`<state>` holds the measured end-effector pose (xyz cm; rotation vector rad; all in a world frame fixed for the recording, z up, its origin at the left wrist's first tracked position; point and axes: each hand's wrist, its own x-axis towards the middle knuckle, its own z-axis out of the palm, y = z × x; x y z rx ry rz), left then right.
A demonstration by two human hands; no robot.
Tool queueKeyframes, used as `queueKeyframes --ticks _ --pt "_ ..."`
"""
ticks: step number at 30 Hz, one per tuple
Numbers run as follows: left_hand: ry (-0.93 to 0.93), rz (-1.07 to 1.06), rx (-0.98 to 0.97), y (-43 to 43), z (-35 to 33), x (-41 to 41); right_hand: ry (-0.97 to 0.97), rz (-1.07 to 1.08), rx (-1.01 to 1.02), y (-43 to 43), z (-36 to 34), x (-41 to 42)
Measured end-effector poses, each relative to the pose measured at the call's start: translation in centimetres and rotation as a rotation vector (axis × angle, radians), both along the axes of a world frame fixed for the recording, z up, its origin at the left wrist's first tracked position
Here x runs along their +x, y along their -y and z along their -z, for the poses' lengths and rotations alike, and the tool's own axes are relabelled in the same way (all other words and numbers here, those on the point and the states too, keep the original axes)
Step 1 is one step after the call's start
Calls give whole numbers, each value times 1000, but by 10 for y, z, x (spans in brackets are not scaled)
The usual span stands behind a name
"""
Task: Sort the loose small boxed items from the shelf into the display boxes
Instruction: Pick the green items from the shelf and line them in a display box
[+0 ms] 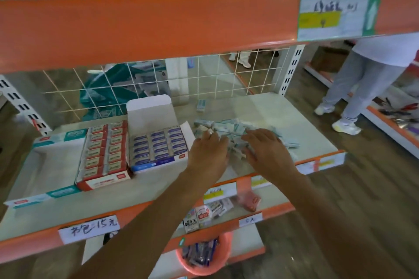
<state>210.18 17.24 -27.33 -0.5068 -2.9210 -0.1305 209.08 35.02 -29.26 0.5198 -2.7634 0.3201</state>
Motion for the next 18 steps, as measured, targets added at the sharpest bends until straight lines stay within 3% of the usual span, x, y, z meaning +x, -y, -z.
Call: queueKeyframes --ticks 6,11,18 --pt "126 -75 82 -9 8 -7 44 -44 -66 -3 -2 -14" --pt "139 -148 201 -9 5 -4 149 1 50 1 -16 -28" --pt "-10 -239 226 8 -5 5 125 -48 -39 8 -20 -31"
